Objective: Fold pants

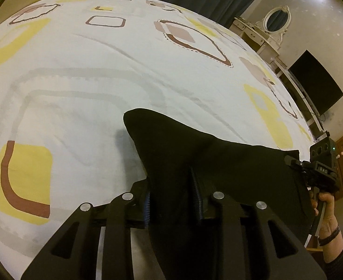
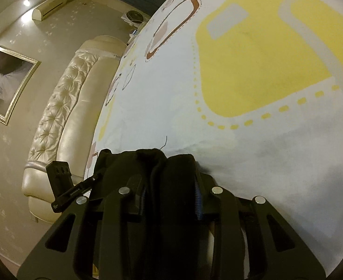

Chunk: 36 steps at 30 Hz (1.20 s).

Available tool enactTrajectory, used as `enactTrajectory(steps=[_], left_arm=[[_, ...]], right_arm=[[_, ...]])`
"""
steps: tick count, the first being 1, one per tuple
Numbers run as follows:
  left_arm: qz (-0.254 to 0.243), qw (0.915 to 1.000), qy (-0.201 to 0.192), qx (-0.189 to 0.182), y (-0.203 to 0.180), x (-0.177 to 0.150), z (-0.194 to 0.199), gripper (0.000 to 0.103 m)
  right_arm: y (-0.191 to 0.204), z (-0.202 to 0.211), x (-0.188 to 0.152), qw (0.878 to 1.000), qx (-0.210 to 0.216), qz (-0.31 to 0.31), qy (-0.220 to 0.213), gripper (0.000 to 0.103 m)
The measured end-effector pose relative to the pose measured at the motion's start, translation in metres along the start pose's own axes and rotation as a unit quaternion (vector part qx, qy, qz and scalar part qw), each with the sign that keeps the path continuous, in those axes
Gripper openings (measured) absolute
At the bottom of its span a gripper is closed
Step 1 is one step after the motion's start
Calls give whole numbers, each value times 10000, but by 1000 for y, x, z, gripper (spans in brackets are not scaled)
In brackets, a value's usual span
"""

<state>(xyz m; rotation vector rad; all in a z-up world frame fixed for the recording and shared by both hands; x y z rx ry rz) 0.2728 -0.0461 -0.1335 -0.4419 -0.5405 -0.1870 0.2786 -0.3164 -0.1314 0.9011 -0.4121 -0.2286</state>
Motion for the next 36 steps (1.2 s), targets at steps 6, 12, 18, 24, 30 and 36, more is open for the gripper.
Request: enactTrajectory(steps=[6,12,18,24,30,36], left_arm=[[23,10000,-29,-18,0,-2,1,30],[30,10000,-18,-28,0,-2,1,30],[7,10000,-23,-56,0,-2,2,32],[63,9997,-159,150,5,-1,10,68],[271,9994,-169,-121,3,-18,29,79],[267,9990,-11,-351,-9,-64,49,82]], right_arm=[[1,0,0,10000,10,-25,-2,30],[4,0,-1,10000,30,-72,-8,30],[3,1,0,9999,69,-116,6,30],[5,6,0,9997,151,-181,18,43],[12,24,-14,9995,271,-168,-8,63],[10,51,-50,9993,346,-164,-14,66]])
Point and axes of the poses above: each gripper's, at about its wrist camera, not at the fingertips, and z roughly against the way its jaws point, y to its left, x to its top, the point moved 9 cm from there along -z, roughly the way its jaws point, and after that the axes turned 5 degrees about -z, right-handed, at the moved point
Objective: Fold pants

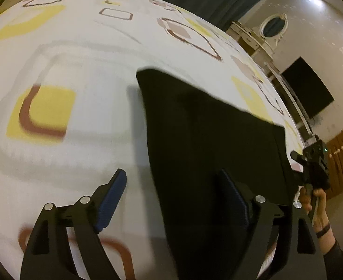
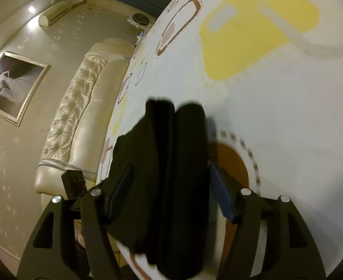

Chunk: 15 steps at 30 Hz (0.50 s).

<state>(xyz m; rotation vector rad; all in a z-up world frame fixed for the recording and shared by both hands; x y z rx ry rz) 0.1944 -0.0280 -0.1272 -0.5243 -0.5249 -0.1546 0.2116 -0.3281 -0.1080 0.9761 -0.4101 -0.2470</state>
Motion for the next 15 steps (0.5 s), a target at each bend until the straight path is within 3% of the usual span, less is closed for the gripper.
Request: enactTrajectory(steps=[9,11,12,13,15], left_arm=[[409,9986,34,-339,-13,-43,17,83],[330,9991,14,-263,-17,-42,15,73],[312,9988,69,-370,-21,-42,12,58],[332,9983,100,-462,-24,-42,10,50],[227,9992,68,-323,-28,-39,9,45]], right_arm=[[3,13,-58,9997,90,20,230,67],[4,12,-62,9997,-28,91,224,57],[3,12,-63,9997,-107,93,213,46],[0,11,-63,9996,-175,45,219,40],[-3,12,-63,9996,-122,-26,235,34]])
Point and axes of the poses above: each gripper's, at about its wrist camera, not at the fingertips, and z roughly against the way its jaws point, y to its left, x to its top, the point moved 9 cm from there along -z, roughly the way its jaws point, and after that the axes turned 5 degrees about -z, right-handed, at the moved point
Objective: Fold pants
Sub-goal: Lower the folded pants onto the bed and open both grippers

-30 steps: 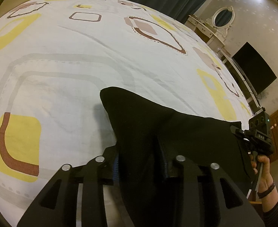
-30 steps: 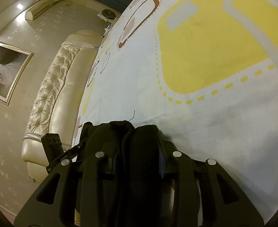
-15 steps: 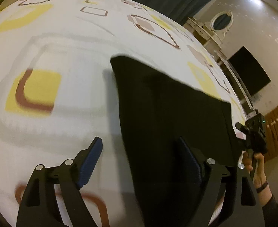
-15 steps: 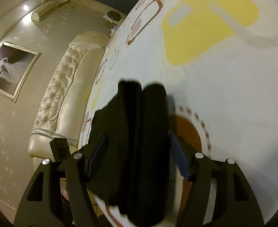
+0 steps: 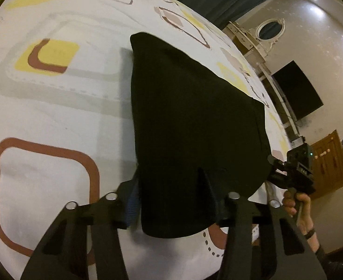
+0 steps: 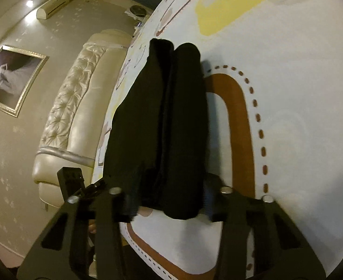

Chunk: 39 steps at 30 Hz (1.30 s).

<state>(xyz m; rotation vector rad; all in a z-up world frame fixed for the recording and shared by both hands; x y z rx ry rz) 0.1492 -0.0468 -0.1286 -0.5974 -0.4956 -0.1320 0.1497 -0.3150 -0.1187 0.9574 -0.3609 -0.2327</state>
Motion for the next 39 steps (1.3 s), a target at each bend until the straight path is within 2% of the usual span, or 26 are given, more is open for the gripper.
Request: enactTrajectory(steps=[3,18,21,24,28,36,39], left_arm=[[-241,9996,-9,164,-4,1,-2,42],[-253,9996,-62,142,-7,-6,3,35],[-231,9996,-67,120,-4,-5,0,36],[-263,9993,-170,219,-7,-5,2,42],[-395,9963,-415,644,-12,-7,11,50],[-328,9930,-513,1009,-19,-25,21,77],[-283,9908,-503,1222,-21,-35,23,81]], right_arm=[[-1,1,-2,10000,20,-7,5,32],[-2,4,0,10000,53,58,-60,29],[-10,0,2,10000,44,-10,-53,31],[-14,-1,3,10000,5,-40,-85,41],[-10,6,-3,9997,-184,78,-154,57],[-18,32,-29,9994,-252,6,-233,64],[-18,40,-39,9988,-394,51,-298,71]])
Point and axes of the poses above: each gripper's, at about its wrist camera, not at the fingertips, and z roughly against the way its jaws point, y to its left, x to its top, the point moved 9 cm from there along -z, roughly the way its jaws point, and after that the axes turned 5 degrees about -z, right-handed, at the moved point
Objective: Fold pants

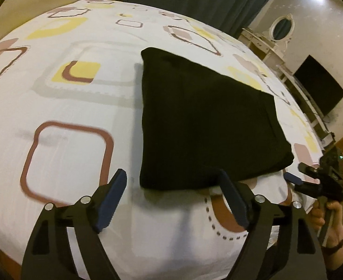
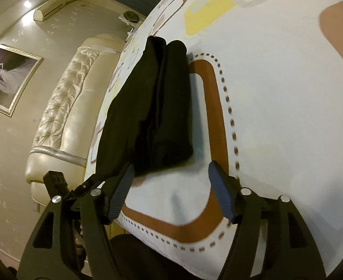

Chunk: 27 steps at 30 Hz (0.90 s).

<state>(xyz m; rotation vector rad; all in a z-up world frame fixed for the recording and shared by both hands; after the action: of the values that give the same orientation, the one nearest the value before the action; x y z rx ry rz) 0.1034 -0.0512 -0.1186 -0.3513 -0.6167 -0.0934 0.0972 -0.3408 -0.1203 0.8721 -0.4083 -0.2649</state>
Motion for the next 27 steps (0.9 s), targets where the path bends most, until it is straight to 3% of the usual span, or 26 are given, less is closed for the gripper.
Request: enactTrajectory(steps=[5,14,21,27], left_arm=[[-97,9990,166,401,-3,-21,4,84],[-476,9957,-275,745,-28,-26,38,84],[-479,9933,-373,987,-28,-28,52,84],[-345,9935,-415,1005,-23,-26,53,86]], right_arm=[[7,8,-22,9992,-309,244,-44,77],[20,12,-44,9937,-972,536,-172,79],[27,10,-53,9719,-1955,1260,-372,81],[31,13,-54,9632,-2211,1423,-564,82]])
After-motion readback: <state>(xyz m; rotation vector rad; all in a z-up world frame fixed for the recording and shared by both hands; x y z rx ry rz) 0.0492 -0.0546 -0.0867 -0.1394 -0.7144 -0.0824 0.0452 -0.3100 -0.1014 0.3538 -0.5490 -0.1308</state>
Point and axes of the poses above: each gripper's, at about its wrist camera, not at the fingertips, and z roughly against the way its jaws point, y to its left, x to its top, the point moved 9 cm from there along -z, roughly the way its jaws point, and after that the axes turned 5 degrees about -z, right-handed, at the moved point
